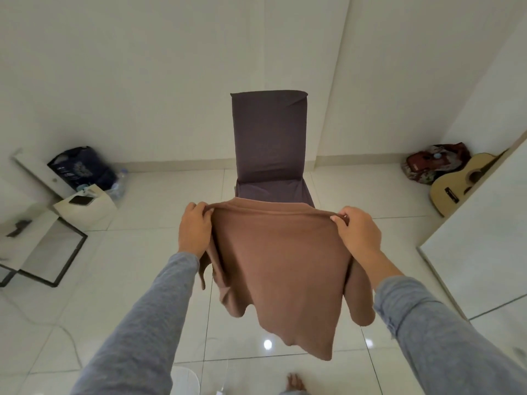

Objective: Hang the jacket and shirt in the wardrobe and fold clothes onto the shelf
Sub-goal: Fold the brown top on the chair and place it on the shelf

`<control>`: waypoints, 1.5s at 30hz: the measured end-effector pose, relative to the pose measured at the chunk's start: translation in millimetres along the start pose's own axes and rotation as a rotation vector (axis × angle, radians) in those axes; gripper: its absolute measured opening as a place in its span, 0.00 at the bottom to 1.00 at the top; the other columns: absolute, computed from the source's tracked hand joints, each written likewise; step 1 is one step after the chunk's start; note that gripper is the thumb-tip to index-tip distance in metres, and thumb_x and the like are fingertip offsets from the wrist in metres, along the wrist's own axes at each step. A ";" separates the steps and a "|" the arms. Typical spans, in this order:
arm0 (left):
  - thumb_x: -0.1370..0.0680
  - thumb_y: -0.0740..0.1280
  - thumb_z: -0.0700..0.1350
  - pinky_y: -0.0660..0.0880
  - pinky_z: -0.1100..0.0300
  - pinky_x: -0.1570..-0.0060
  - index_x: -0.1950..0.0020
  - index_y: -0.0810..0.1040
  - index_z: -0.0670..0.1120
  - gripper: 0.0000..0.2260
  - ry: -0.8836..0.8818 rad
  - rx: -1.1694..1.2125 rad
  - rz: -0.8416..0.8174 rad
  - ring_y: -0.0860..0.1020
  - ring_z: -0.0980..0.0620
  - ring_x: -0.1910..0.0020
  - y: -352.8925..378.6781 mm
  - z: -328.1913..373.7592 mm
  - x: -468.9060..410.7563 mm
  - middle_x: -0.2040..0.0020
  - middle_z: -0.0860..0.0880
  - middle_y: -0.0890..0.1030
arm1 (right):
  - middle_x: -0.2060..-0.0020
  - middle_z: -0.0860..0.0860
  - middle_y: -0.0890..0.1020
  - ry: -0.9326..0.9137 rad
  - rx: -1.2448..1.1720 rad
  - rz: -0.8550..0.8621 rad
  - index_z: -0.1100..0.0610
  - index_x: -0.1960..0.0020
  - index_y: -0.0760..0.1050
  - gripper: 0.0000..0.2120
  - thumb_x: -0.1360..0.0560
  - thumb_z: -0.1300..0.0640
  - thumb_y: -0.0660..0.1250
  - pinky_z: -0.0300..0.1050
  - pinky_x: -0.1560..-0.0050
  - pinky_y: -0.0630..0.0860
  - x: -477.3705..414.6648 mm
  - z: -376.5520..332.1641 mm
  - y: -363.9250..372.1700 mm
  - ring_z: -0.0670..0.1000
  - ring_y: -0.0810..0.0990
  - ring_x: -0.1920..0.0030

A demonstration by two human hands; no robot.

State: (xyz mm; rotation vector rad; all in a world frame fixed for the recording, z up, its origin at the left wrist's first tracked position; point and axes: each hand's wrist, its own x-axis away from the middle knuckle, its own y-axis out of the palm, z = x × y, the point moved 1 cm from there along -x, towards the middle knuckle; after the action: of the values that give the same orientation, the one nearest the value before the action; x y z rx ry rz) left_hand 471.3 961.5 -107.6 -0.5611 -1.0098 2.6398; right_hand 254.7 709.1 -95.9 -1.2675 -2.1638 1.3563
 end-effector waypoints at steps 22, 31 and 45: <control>0.20 0.58 0.37 0.68 0.57 0.51 0.48 0.78 0.40 0.09 -0.198 -0.105 -0.118 0.74 0.46 0.54 232.5 -69.8 -282.0 0.52 0.44 0.78 | 0.57 0.56 0.82 0.286 -0.052 0.170 0.61 0.54 0.80 0.09 0.23 0.56 0.65 0.52 0.50 0.67 -318.5 68.9 201.5 0.59 0.77 0.57; 0.21 0.59 0.37 0.70 0.53 0.54 0.49 0.79 0.41 0.09 -0.281 -0.254 -0.180 0.75 0.44 0.54 344.9 -141.5 -391.6 0.53 0.43 0.79 | 0.59 0.55 0.81 0.235 0.156 -0.014 0.58 0.52 0.80 0.09 0.22 0.54 0.63 0.50 0.54 0.66 -451.6 97.5 339.8 0.58 0.76 0.57; 0.22 0.63 0.40 0.63 0.55 0.58 0.52 0.83 0.50 0.10 -0.207 -0.640 -0.281 0.75 0.46 0.60 448.6 -229.6 -435.6 0.65 0.52 0.75 | 0.60 0.51 0.80 0.192 0.270 -0.080 0.55 0.52 0.80 0.09 0.22 0.53 0.62 0.46 0.55 0.51 -511.3 145.9 486.0 0.56 0.71 0.51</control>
State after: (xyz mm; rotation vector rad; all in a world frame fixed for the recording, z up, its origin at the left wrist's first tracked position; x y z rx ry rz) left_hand 915.6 608.7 -456.7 -0.2331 -1.8634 2.1298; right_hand 709.4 299.6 -476.0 -1.1438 -1.8135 1.3781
